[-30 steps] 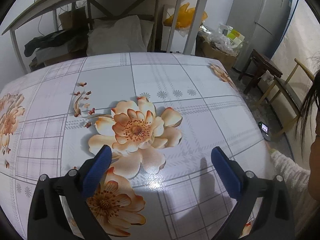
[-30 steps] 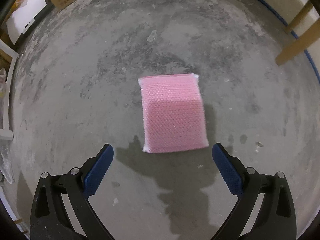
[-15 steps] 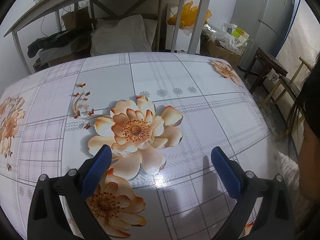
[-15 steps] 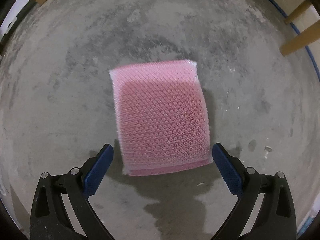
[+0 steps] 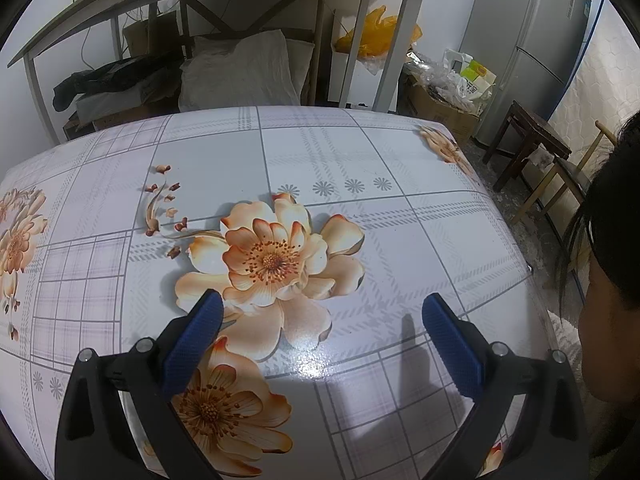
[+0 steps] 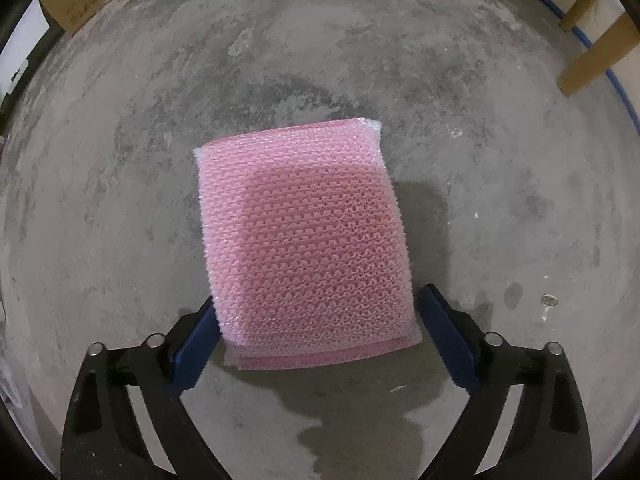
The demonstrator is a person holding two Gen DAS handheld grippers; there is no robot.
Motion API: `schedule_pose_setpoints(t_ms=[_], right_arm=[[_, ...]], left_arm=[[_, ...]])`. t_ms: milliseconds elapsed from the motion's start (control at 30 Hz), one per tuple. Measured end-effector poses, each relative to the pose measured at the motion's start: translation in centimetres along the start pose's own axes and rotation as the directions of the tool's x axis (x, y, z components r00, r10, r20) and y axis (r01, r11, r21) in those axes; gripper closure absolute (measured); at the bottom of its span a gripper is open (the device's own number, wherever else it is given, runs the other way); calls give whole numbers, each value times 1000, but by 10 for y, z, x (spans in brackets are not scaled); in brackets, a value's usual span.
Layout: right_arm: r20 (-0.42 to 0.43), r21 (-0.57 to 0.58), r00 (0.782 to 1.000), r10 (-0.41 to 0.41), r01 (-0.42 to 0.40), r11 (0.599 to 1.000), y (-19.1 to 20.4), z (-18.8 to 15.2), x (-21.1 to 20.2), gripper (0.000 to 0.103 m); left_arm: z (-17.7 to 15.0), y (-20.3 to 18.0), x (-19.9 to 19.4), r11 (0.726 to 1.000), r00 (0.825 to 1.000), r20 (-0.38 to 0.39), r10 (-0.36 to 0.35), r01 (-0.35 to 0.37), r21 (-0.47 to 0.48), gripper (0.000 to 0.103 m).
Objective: Collect trash
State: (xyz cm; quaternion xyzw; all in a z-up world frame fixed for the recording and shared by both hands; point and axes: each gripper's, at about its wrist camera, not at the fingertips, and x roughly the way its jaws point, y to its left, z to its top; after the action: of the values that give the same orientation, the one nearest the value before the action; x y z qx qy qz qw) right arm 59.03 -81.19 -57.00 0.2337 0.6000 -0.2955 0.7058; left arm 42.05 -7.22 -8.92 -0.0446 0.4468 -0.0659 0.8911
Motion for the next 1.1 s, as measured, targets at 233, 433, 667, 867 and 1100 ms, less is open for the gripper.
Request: schedule_pose_setpoints(t_ms=[233,433,667,867,1100], right_arm=[[22,19,1000,16,-17,1000,-3,-5,-17,27],[92,25,965,246,-249,968,16,-12,-103,27],[247,-248,855,457,-400,882,8,-106,-298,26],[344,-308,860,377,-276,911,-57,-241,-379,25],[223,-247,956,189,-133,960,-96,-367,-362,23]], left_arm=[[-1,1,1,1000,1000,-4,12,-12,8,6],[0,-5,5,998,999,-18,47,-47,44,6],[1,-4,5,998,999,-18,43,-42,49,6],[2,3,3,999,1000,-11,5,-5,39,6],[2,19,-2,998,998,9,-68,68,-1,6]])
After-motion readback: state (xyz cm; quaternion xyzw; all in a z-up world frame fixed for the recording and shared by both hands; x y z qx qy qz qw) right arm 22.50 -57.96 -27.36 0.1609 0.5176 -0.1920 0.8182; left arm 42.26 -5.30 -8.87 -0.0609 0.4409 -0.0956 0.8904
